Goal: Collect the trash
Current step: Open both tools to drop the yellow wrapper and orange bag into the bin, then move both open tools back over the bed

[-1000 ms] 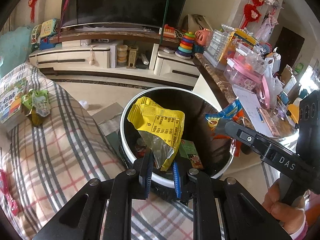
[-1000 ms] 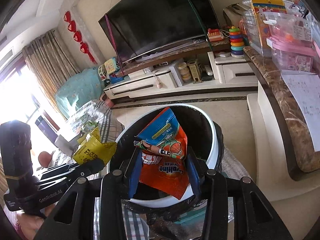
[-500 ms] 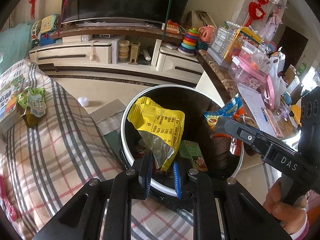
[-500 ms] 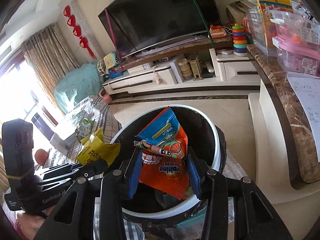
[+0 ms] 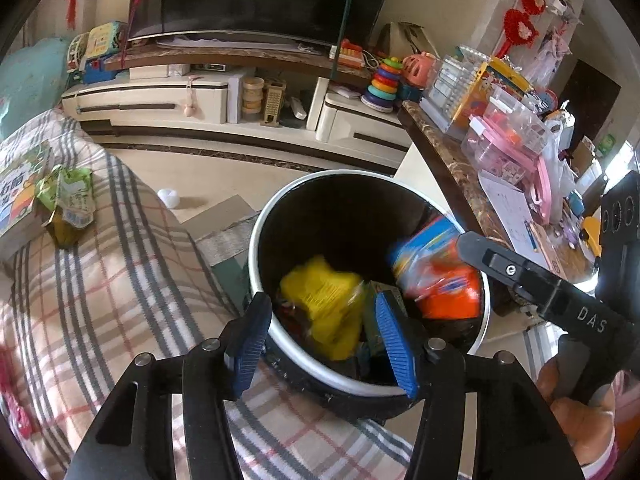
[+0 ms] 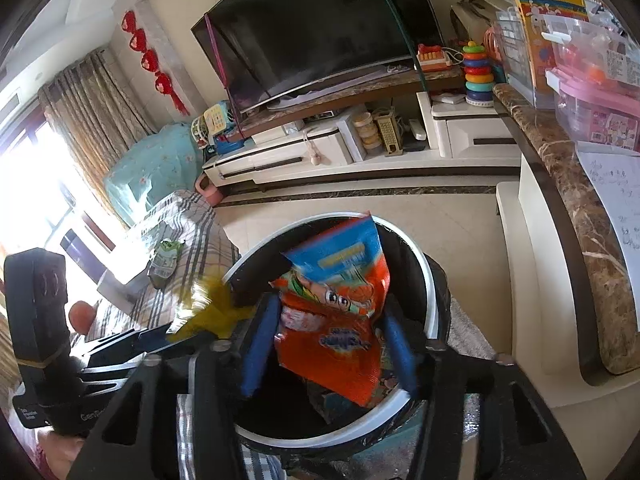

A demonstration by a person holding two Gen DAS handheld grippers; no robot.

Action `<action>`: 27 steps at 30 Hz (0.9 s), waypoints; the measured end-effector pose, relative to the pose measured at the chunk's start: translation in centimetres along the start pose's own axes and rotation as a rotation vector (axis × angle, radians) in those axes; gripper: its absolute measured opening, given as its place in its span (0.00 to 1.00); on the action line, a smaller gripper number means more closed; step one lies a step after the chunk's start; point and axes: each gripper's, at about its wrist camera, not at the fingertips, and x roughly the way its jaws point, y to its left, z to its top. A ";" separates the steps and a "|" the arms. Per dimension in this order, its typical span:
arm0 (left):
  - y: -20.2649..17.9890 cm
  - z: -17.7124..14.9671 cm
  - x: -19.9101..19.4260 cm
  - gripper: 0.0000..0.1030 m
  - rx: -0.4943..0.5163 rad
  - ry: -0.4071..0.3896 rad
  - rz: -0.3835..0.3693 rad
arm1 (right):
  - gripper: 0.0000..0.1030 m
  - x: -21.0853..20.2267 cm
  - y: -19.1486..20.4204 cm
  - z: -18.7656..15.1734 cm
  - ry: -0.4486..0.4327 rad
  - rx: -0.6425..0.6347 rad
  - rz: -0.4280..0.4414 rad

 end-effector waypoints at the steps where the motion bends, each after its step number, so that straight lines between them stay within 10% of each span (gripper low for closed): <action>1: 0.1 -0.1 -0.3 0.52 -0.001 -0.003 -0.002 | 0.71 -0.1 0.0 0.0 -0.004 0.004 0.003; 27: 9.5 -13.3 -14.1 0.76 -0.298 -0.102 0.180 | 0.97 -0.4 9.1 -5.4 0.051 -0.040 0.174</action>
